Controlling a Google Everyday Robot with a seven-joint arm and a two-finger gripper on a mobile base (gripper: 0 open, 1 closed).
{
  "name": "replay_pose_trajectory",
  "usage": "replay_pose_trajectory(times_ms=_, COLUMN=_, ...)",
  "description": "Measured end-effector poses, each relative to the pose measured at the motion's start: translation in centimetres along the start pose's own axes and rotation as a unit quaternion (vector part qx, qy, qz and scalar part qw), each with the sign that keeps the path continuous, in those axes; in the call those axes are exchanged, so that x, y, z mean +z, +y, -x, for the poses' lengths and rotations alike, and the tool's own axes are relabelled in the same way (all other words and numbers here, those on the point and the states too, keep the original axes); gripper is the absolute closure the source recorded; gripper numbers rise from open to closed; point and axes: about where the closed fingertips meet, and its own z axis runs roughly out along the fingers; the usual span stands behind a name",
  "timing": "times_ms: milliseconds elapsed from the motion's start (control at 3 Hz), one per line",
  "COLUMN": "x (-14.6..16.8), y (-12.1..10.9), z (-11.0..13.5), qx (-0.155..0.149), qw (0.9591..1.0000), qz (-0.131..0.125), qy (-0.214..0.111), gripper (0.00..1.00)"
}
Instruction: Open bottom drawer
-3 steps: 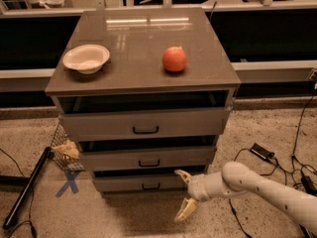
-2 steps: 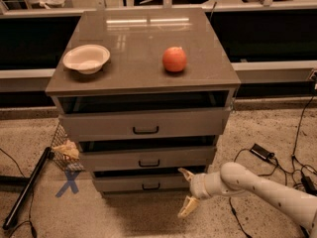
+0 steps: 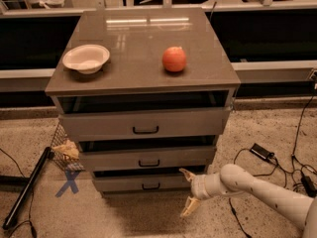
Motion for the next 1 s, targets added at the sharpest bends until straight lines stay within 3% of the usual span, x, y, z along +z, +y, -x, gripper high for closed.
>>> replay_pose_trajectory(times_ms=333, x=0.5, y=0.1, z=-0.4, qx=-0.003, qw=0.9999, qz=-0.001, qy=0.016, gripper=0.0)
replay_pose_trajectory(times_ms=667, x=2.7, y=-0.4, z=-3.4, qx=-0.015, qw=0.9988, qz=-0.008, qy=0.046, gripper=0.0)
replay_pose_trajectory(times_ms=1000, x=5.1, y=-0.7, z=-5.3, qx=-0.033, qw=0.9986, qz=-0.011, qy=0.04, gripper=0.0)
